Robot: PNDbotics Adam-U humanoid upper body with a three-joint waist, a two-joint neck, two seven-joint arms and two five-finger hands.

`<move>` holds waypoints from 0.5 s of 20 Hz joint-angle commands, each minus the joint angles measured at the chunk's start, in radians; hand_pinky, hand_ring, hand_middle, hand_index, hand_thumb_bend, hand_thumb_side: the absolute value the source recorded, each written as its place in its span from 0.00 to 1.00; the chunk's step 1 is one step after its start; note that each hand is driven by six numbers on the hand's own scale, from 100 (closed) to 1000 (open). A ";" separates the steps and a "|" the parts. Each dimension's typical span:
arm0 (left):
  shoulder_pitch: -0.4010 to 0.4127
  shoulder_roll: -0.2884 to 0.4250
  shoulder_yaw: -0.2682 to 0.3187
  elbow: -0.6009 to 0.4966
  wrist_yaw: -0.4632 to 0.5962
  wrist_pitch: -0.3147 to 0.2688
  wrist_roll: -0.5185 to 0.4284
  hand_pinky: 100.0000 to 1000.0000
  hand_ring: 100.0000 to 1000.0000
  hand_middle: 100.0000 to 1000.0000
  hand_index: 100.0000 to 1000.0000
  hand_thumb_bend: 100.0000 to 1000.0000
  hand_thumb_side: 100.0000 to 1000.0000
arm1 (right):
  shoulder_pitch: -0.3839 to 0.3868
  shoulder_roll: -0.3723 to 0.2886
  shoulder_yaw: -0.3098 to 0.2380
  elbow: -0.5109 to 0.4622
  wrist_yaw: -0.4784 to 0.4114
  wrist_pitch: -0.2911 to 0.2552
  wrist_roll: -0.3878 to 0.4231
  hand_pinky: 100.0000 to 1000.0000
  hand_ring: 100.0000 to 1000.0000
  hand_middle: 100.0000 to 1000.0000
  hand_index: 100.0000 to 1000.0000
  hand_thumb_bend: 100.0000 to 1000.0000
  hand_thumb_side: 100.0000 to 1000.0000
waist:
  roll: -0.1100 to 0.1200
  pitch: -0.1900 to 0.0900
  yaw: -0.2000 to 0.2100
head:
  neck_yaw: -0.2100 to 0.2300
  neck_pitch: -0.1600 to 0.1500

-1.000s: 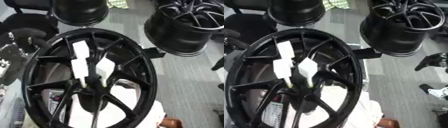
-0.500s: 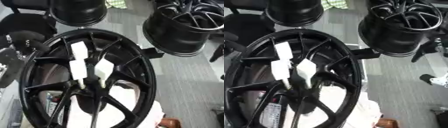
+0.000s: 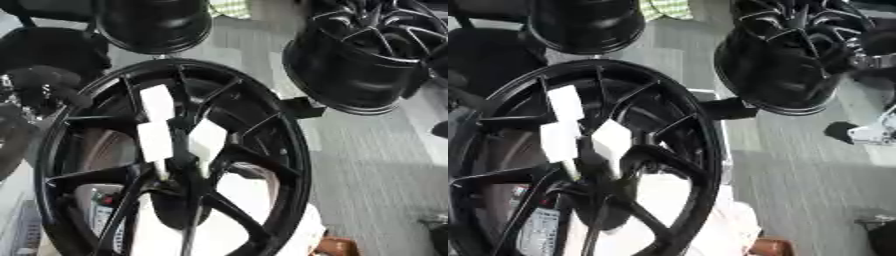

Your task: Pull the pin out of the wheel hub.

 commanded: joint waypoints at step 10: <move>-0.018 0.015 0.026 -0.017 0.035 -0.004 0.029 0.77 0.68 0.73 0.80 0.00 0.54 | -0.254 0.142 0.162 -0.006 -0.005 0.052 0.112 0.91 0.86 0.74 0.79 0.18 0.42 | 0.000 -0.037 0.045 | -0.093 -0.009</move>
